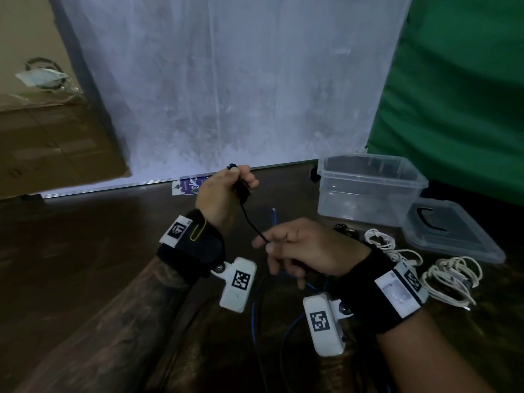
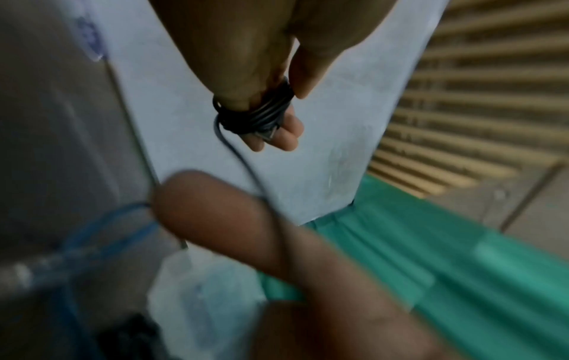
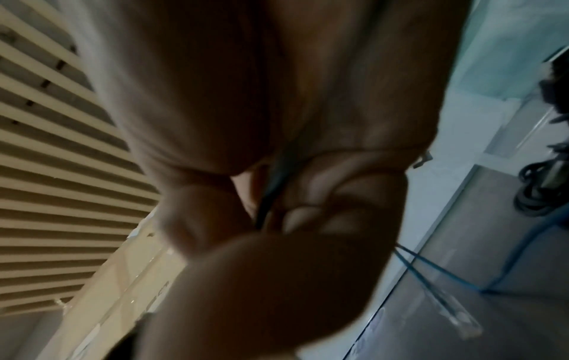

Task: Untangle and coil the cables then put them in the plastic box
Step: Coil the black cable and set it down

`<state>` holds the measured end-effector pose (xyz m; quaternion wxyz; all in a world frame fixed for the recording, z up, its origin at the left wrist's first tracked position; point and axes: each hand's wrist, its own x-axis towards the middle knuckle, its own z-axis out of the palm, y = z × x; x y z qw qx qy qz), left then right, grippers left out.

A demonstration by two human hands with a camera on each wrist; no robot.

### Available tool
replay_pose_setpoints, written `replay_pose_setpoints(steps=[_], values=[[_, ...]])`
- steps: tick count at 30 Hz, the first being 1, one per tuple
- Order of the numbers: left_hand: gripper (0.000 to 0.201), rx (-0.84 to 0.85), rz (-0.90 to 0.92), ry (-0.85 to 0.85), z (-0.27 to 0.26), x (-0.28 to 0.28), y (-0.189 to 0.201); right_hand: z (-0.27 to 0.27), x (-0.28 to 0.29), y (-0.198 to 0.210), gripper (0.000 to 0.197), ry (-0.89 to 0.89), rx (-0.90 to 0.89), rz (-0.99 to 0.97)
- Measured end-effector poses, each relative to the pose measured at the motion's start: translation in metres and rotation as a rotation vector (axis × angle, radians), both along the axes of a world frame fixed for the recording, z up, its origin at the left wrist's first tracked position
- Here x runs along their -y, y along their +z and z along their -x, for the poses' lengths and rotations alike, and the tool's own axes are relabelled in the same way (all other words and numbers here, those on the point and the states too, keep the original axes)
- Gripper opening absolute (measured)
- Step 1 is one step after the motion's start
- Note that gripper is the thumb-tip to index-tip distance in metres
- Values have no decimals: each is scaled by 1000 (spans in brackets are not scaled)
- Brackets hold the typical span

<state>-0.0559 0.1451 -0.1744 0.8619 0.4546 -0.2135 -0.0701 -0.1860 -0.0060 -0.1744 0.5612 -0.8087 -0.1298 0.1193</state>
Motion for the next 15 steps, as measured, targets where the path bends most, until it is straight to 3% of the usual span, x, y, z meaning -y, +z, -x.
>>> replay_pose_setpoints(steps=[3,4,6,10,15], values=[[21,226,-437,59,7,1,-3,-3,6,6,20,-142,168,-42],[25,306,-604,40,13,2,-5,-5,9,7,21,-222,230,-47],[32,336,-751,-108,26,5,-4,-11,16,7,22,-360,318,-65],[39,199,-646,-386,37,6,0,-16,23,4,22,-501,341,-153],[40,-26,-326,-402,27,0,5,-15,17,1,17,-371,248,-245]])
